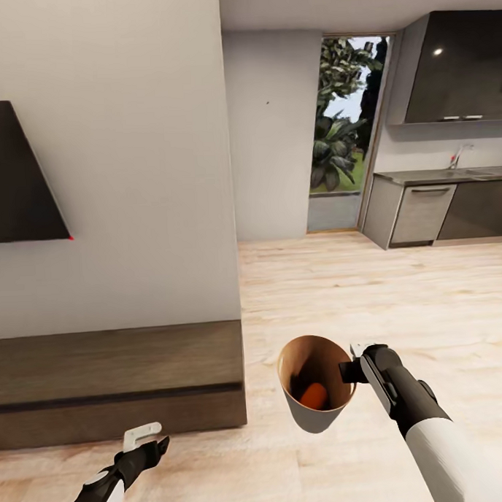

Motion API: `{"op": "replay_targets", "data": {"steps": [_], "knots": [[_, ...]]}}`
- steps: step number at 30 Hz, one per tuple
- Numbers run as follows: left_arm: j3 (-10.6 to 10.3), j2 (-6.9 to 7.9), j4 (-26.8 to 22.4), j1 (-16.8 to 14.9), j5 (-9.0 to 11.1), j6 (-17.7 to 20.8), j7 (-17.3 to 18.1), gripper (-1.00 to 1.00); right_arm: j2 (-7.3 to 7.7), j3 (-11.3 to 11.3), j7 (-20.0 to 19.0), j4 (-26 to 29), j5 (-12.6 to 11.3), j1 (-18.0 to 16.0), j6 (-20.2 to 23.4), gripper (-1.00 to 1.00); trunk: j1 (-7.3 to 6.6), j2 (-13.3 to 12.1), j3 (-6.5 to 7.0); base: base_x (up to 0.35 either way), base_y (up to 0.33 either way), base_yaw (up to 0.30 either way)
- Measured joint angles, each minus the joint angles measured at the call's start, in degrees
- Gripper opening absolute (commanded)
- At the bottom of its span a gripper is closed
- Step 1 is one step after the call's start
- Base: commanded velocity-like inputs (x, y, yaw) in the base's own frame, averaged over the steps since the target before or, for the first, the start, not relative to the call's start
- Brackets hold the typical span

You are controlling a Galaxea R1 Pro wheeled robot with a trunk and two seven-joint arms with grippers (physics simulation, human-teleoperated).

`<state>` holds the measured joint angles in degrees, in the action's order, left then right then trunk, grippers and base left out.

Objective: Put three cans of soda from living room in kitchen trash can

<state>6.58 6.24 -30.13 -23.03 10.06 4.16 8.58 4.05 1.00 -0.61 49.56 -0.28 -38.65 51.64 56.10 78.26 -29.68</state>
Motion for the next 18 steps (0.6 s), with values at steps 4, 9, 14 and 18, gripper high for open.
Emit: {"op": "replay_targets", "data": {"steps": [4,9,14,18], "knots": [[0.06,0.0,-0.02,0.0,0.03,-0.02,0.02,1.0,0.0,0.01,0.0,-0.01,0.0,0.01,0.01,-1.0,0.0,0.0,0.0,0.039,0.0,0.0],[0.08,0.0,-0.02,0.0,0.04,-0.02,0.02,1.0,0.0,0.01,0.0,-0.01,0.01,0.01,0.01,-1.0,0.0,0.0,-0.21,0.008,0.0,0.0],[0.08,0.0,-0.02,0.0,0.04,-0.02,0.03,1.0,0.0,0.01,0.0,-0.02,-0.06,0.01,0.03,-1.0,0.0,0.0,-0.62,0.001,0.0,0.0],[0.1,0.0,-0.02,0.0,0.04,-0.02,0.03,1.0,0.0,0.01,0.0,-0.01,0.01,0.01,0.05,-1.0,0.0,0.0,-0.98,0.0,0.0,0.0]]}}
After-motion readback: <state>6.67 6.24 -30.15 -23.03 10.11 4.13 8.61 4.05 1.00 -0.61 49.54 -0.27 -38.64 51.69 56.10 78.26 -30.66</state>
